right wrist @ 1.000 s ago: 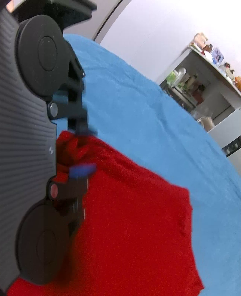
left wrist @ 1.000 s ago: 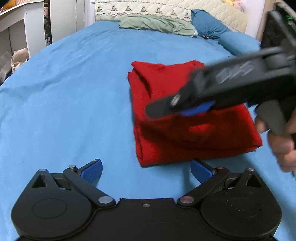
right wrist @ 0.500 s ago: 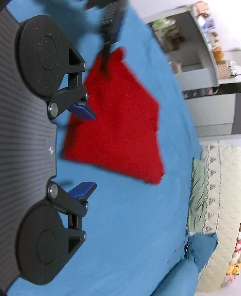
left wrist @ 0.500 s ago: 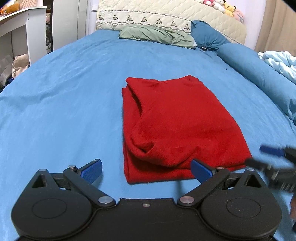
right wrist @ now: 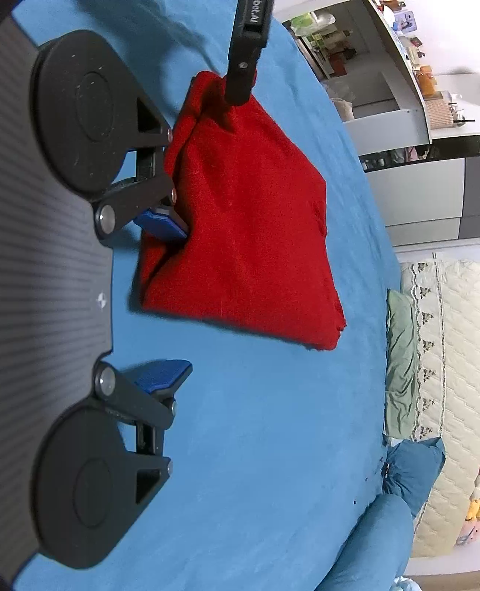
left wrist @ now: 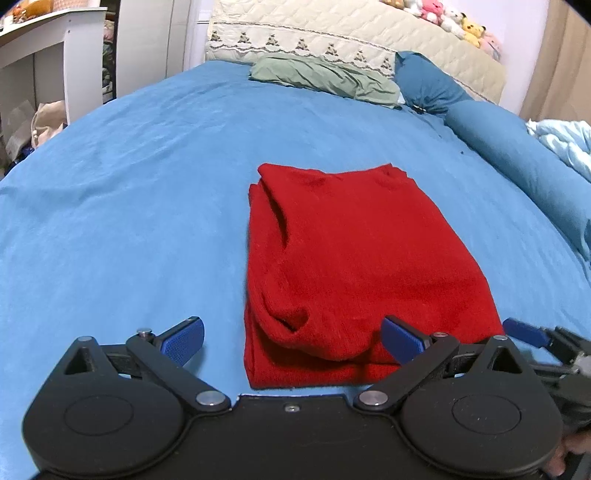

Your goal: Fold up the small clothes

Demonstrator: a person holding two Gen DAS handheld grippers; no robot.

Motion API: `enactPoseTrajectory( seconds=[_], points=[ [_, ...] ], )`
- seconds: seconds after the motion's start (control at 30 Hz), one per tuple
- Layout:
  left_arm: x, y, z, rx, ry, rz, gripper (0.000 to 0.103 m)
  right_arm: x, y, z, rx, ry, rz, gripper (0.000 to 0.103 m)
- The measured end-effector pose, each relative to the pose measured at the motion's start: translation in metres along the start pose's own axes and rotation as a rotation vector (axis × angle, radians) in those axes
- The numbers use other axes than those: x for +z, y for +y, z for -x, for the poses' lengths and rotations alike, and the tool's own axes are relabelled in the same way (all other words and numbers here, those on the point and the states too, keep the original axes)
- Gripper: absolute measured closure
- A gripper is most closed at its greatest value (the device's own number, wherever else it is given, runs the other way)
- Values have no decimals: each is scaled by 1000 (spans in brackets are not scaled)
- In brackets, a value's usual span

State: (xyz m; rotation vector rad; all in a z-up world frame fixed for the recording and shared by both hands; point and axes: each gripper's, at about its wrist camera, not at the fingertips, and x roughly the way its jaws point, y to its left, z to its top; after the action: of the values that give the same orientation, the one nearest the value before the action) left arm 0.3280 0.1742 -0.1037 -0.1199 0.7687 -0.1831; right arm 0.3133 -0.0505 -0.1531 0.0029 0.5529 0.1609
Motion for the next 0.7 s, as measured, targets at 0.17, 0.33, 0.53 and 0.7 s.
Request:
enactPoseTrajectory(
  seconds=[0.17,0.33,0.53,0.7],
  points=[
    [3,5,-3,27,-15,15,0,-5,9,-15,-50,23,64,19],
    [-9,26,-20,137,49,-13,6,2,-10,5,-164,-47,26,25],
    [-18,22,-22,161,39,-84,5,-7,-22,-7,-140,27,45,24],
    [-3,19,4,158,13,-58,6,6,-34,13,-22,52,14,22]
  ],
)
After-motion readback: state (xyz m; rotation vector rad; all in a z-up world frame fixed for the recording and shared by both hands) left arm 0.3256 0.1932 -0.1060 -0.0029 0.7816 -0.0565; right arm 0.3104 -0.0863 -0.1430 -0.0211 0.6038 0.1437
